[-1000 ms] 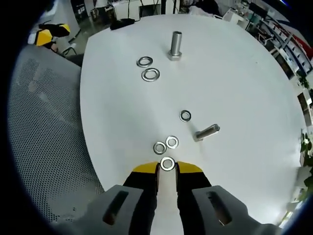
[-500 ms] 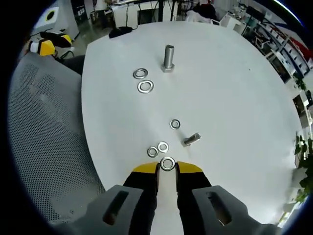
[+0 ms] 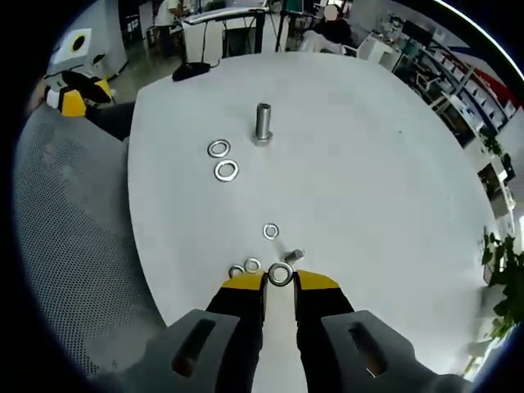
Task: Place the washer onto the threaded stud by aligning its center hole with the stud, sliding it down to the base, and recovering from edge contact or off-axis alignment until the washer reaches the visible bottom stop.
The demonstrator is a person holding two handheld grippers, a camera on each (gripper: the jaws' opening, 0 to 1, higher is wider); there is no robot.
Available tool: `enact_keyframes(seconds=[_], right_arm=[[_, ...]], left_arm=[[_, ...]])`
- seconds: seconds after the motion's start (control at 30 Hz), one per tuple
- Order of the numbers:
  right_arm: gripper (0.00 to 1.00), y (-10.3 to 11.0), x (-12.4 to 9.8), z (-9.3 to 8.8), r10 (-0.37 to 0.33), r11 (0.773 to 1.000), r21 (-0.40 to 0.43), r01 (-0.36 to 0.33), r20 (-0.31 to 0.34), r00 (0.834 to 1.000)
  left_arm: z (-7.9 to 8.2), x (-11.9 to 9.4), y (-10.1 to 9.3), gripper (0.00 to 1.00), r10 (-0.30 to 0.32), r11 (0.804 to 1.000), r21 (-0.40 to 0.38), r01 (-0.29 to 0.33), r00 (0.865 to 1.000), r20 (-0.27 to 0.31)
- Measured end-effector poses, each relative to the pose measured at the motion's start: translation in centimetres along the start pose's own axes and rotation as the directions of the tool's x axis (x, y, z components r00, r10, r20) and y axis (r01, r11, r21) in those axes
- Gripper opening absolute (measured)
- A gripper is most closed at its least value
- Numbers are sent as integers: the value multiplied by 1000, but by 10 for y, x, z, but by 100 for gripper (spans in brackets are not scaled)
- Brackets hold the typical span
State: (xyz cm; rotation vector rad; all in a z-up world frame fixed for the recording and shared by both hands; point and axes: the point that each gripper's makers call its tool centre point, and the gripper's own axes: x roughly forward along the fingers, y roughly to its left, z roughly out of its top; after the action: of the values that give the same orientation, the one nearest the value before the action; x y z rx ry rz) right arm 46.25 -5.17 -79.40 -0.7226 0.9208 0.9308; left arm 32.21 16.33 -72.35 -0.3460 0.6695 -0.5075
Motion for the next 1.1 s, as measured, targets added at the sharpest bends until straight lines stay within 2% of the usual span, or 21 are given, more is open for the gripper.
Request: enact_keyframes(seconds=[0.63, 1.1], right_arm=[[15, -11, 11, 7, -48, 999, -17, 48, 6, 999], [15, -14, 18, 7, -41, 999, -4, 41, 9, 999]], left_arm=[[-1, 1, 0, 25, -3, 1000, 9, 3, 1000, -7], [-3, 2, 0, 25, 0, 1000, 11, 0, 1000, -21]])
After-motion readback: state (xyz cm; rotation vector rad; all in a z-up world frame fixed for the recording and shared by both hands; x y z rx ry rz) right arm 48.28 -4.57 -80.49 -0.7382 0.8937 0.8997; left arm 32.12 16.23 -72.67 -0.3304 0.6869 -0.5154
